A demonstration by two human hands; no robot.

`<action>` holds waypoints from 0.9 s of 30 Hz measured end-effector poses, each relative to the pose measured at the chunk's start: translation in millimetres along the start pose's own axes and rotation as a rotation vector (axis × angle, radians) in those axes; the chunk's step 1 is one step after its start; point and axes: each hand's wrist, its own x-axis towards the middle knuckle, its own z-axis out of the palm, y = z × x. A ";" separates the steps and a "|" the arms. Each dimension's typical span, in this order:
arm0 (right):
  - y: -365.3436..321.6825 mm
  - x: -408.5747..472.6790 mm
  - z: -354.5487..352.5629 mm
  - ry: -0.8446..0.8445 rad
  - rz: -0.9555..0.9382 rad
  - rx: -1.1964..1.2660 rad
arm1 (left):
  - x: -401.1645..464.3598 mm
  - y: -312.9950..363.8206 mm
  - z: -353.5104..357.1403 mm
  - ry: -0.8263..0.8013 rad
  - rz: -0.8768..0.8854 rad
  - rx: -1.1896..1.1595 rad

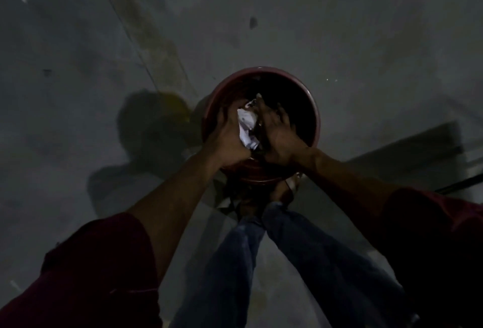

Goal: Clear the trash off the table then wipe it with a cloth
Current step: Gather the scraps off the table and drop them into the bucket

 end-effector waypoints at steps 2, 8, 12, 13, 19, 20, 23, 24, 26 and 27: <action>7.7 3.9 4.0 -0.020 0.024 0.069 | 4.2 -1.0 1.5 0.001 0.027 -0.026; -21.6 -45.4 -50.9 0.120 0.077 0.234 | -28.7 19.0 -13.5 0.058 -0.029 -0.023; -74.8 -116.6 -126.7 0.135 0.093 0.272 | -106.1 118.6 -75.3 0.057 0.051 0.020; -90.9 -140.2 -150.8 0.148 0.106 0.283 | -130.5 145.3 -92.3 0.038 0.087 0.049; -196.9 -319.3 -305.2 0.369 0.210 0.277 | -273.3 301.7 -170.6 -0.031 0.222 0.230; -209.7 -347.8 -325.0 0.416 0.207 0.278 | -295.0 326.8 -176.1 -0.027 0.268 0.248; -230.8 -426.8 -364.7 0.546 0.231 0.276 | -352.6 393.2 -180.8 -0.025 0.402 0.294; -233.3 -452.4 -371.8 0.599 0.244 0.276 | -368.3 411.3 -177.0 -0.025 0.446 0.301; -232.8 -503.6 -378.1 0.715 0.271 0.296 | -399.3 442.1 -164.2 -0.023 0.517 0.293; -228.7 -530.1 -377.2 0.769 0.290 0.316 | -415.2 455.8 -154.1 -0.022 0.560 0.278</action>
